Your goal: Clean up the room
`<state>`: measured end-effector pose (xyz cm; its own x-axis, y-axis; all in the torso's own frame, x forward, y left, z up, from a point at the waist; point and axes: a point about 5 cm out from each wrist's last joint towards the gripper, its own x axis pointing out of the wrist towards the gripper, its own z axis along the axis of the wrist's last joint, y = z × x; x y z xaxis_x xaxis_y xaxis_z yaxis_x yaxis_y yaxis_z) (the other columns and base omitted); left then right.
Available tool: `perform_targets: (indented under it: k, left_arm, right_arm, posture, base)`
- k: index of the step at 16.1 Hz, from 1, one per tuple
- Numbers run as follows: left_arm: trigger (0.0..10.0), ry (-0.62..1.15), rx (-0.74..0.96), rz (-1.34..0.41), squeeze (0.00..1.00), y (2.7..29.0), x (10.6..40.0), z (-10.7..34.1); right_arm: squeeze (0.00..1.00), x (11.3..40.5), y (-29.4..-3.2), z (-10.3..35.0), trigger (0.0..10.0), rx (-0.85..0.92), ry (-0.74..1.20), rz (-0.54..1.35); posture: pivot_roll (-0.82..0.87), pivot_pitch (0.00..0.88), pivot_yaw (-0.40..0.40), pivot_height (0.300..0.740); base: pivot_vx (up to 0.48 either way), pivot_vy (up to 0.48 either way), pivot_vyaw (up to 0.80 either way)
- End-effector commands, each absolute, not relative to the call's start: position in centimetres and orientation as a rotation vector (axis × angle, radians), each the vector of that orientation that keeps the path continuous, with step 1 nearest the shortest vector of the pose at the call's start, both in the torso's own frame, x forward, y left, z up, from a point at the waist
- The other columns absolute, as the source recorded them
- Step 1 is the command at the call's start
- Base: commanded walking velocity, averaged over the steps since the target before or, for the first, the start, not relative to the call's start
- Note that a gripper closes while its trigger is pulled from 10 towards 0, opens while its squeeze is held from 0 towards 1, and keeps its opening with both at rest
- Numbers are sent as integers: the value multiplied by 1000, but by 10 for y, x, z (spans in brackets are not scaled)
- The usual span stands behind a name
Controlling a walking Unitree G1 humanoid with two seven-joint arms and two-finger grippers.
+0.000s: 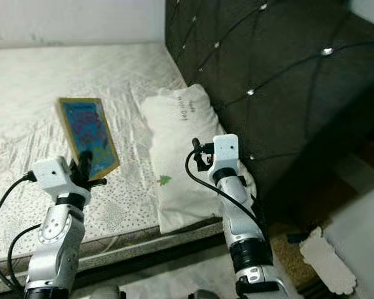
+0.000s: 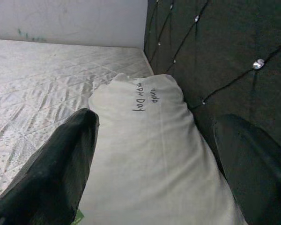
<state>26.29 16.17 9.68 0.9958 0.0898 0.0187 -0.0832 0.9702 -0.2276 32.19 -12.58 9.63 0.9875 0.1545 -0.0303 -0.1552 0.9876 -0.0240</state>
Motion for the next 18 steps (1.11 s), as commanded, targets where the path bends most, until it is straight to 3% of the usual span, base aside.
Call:
perform_targets:
  k: [1,18]
  left_arm:
    - [10000,-73,-219,86,0,163,264,107]
    - [10000,-38,-192,228,0,180,255,101]
  right_arm:
    - [0,322,-126,97,10000,-37,27,156]
    - [0,321,-126,98,10000,-33,35,202]
  posture:
    - [99,0,-42,740]
    - [96,13,-61,740]
  base:
    - [0,0,0]
    - [0,0,0]
